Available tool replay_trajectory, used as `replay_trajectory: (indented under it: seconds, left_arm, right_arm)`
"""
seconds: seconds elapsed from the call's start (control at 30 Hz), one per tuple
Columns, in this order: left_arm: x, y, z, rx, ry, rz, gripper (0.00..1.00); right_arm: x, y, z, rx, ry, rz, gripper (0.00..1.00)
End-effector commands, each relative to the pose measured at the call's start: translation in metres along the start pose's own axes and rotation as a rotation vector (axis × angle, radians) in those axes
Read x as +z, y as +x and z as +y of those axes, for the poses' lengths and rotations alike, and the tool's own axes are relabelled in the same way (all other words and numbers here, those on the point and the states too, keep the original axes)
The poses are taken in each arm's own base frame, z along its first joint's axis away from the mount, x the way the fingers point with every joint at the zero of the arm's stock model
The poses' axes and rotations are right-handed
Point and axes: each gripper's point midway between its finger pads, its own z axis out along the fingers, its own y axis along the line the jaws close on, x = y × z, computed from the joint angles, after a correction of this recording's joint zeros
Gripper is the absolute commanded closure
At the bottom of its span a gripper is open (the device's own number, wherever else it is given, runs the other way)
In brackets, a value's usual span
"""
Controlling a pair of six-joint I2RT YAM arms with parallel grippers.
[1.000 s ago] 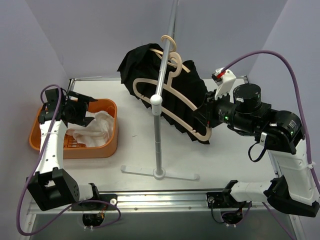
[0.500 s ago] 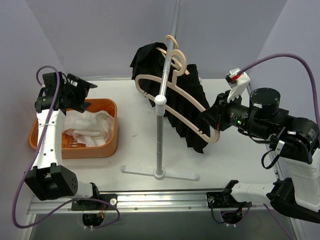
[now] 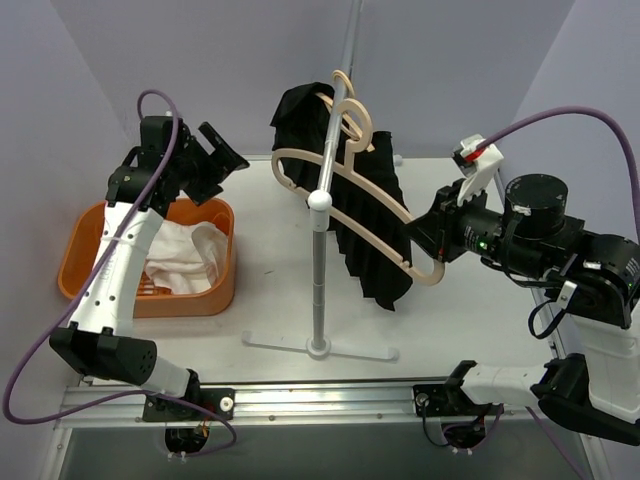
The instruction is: Remove the skirt from the hanger
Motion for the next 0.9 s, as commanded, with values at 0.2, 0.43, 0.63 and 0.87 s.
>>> replay_trajectory:
  seconds: [0.2,0.43,0.63,0.87]
  left_arm:
    - [-0.035,0.044,-0.027,0.248,0.072,0.067,0.06]
    - [-0.059,0.061,-0.026,0.331,0.119,0.088,0.05]
    - [-0.076,0.065,-0.032,0.412,0.145,0.092,0.04]
    - [-0.081,0.085,-0.044,0.456,0.191,0.143,0.08]
  right_arm:
    - [0.025,0.009,0.011,-0.036,-0.057,0.051,1.0]
    - [0.018,0.021,0.007,-0.025,-0.051,0.066,0.85]
    - [0.015,0.012,-0.013,0.015,0.077,0.026,0.43]
    - [0.032,-0.017,-0.037,-0.007,0.262,0.018,0.39]
